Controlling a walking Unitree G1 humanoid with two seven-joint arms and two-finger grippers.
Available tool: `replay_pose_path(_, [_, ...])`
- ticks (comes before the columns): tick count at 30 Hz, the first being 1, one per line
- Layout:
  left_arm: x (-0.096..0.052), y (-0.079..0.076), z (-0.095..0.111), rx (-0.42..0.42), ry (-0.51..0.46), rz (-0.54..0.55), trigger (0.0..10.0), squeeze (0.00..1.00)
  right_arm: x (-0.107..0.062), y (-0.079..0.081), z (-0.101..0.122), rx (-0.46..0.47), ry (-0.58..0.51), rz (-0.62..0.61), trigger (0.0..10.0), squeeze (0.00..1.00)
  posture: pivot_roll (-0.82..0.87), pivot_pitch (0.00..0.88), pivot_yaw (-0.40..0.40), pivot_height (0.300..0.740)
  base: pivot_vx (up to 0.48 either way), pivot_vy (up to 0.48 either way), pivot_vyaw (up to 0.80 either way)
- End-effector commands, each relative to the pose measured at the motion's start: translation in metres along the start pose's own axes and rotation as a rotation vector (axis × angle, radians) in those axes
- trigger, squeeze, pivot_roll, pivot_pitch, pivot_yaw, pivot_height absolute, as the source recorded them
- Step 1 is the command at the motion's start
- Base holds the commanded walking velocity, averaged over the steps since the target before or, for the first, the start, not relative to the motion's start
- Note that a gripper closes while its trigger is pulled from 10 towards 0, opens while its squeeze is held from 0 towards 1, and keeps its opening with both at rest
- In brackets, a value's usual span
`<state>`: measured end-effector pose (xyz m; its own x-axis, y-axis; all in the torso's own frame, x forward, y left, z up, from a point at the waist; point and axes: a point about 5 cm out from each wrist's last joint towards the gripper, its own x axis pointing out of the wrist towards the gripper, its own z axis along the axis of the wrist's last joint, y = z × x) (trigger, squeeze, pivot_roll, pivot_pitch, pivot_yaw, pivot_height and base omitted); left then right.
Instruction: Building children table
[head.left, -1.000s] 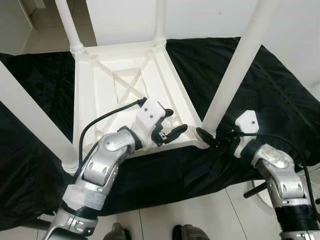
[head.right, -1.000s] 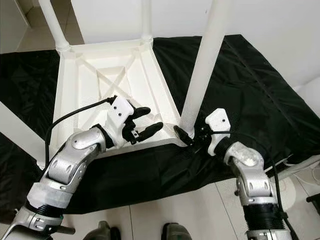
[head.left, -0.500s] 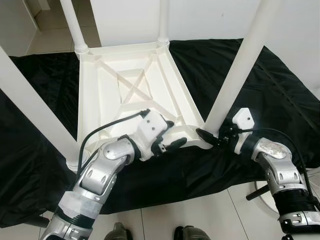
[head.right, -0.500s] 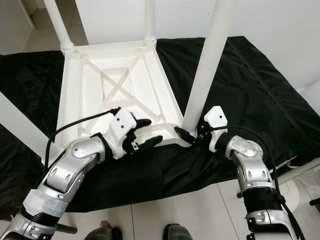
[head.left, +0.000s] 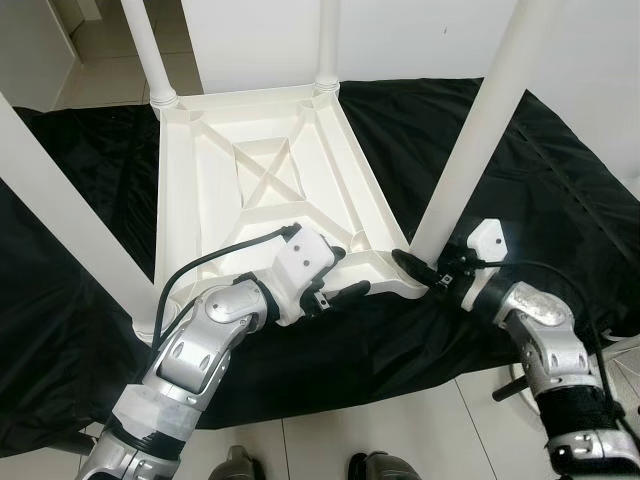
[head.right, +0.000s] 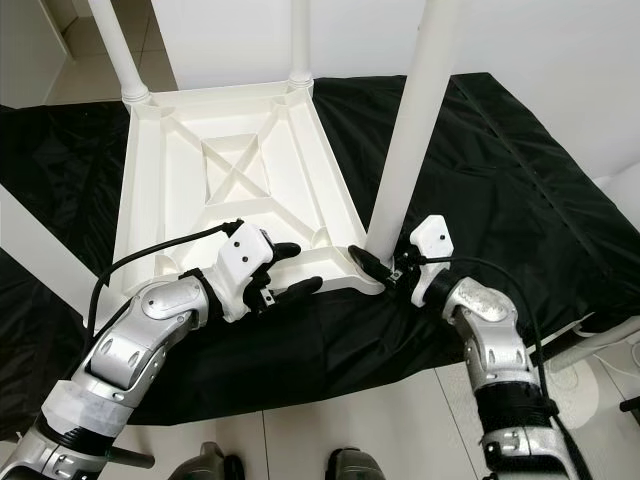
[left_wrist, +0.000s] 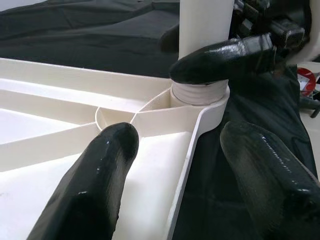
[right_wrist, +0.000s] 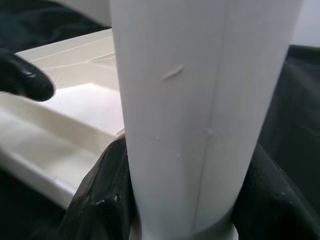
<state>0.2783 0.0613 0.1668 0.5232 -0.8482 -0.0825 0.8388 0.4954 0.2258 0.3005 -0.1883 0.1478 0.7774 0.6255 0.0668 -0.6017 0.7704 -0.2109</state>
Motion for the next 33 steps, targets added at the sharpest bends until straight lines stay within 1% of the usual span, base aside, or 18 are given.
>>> replay_pose_path(1, [0.001,0.003,0.0,-0.005,-0.001,0.023,10.0,0.0,-0.001,0.001,-0.007,-0.039,0.045,-0.099,10.0,0.0,-0.11,0.098,0.029,0.74,0.0,0.0,0.0])
replay_pose_path(5, [0.002,0.003,0.0,-0.008,-0.003,0.034,10.0,0.0,-0.001,0.004,-0.01,-0.035,0.062,-0.167,10.0,0.0,-0.11,0.098,0.031,0.74,0.0,0.0,0.0])
replay_pose_path(7, [0.002,0.001,-0.002,-0.007,0.004,0.023,10.0,0.0,0.001,0.013,-0.012,-0.022,0.073,-0.259,10.0,0.0,-0.11,0.099,0.033,0.74,0.0,0.0,0.0])
replay_pose_path(8, [0.002,0.001,-0.002,-0.007,0.004,0.023,10.0,0.0,0.001,0.013,-0.012,-0.022,0.073,-0.259,10.0,0.0,-0.11,0.099,0.033,0.74,0.0,0.0,0.0])
replay_pose_path(10, [0.003,0.0,-0.003,-0.004,0.01,0.02,10.0,0.0,0.002,0.024,-0.011,-0.011,0.06,-0.323,10.0,0.0,-0.11,0.099,0.036,0.74,0.0,0.0,0.0])
replay_pose_path(12, [0.004,0.003,-0.003,-0.038,0.002,0.045,10.0,0.0,0.005,0.033,-0.01,0.039,0.051,-0.412,10.0,0.0,-0.12,0.099,0.043,0.74,0.0,0.0,0.0])
replay_pose_path(14, [0.005,0.005,-0.003,-0.053,-0.003,0.056,10.0,0.0,0.006,0.036,-0.01,0.057,0.051,-0.451,10.0,0.0,-0.12,0.099,0.043,0.74,0.0,0.0,0.0])
replay_pose_path(17, [0.009,0.005,-0.001,-0.024,-0.017,0.093,10.0,0.0,0.013,0.043,-0.012,0.117,0.064,-0.639,10.0,0.0,-0.12,0.097,0.046,0.74,0.0,0.0,0.0])
replay_pose_path(18, [0.01,0.005,-0.002,-0.027,-0.014,0.103,10.0,0.0,0.016,0.048,-0.013,0.157,0.069,-0.661,10.0,0.0,-0.12,0.097,0.045,0.74,0.0,0.0,0.0])
replay_pose_path(19, [0.01,0.005,-0.002,-0.027,-0.014,0.103,10.0,0.0,0.016,0.048,-0.013,0.157,0.069,-0.661,10.0,0.0,-0.12,0.097,0.045,0.74,0.0,0.0,0.0])
replay_pose_path(21, [0.011,0.005,-0.003,-0.033,-0.009,0.118,10.0,0.0,0.021,0.056,-0.013,0.191,0.069,-0.676,10.0,0.0,-0.12,0.095,0.045,0.74,0.0,0.0,0.0])
replay_pose_path(23, [0.012,0.006,-0.003,-0.036,-0.006,0.129,10.0,0.0,0.024,0.06,-0.012,0.2,0.072,-0.681,10.0,0.0,-0.12,0.093,0.044,0.74,0.0,0.0,0.0])
replay_pose_path(28, [0.012,0.012,-0.002,-0.043,-0.005,0.181,10.0,0.0,0.029,0.066,-0.009,0.192,0.075,-0.673,10.0,0.0,-0.12,0.088,0.045,0.74,0.0,0.0,0.0])
replay_pose_path(29, [0.013,0.013,-0.002,-0.037,-0.007,0.191,10.0,0.0,0.03,0.067,-0.009,0.199,0.07,-0.66,10.0,0.38,-0.12,0.088,0.045,0.74,0.0,0.0,0.0])
replay_pose_path(30, [0.013,0.014,-0.002,-0.034,-0.005,0.194,10.0,0.0,0.03,0.068,-0.007,0.214,0.061,-0.649,10.0,0.38,-0.12,0.088,0.045,0.74,0.0,0.0,0.0])
replay_pose_path(31, [0.013,0.014,-0.002,-0.031,-0.004,0.196,10.0,0.0,0.031,0.069,-0.006,0.225,0.055,-0.642,10.0,0.94,-0.12,0.088,0.045,0.74,0.0,0.0,0.0])
replay_pose_path(32, [0.013,0.014,-0.002,-0.034,-0.005,0.2,10.0,0.0,0.031,0.07,-0.006,0.227,0.051,-0.635,10.0,1.0,-0.12,0.085,0.042,0.74,0.0,0.0,0.0])
replay_pose_path(33, [0.013,0.014,-0.002,-0.034,-0.005,0.2,10.0,0.0,0.031,0.07,-0.006,0.227,0.051,-0.635,10.0,1.0,-0.12,0.085,0.042,0.74,0.0,0.0,0.0])
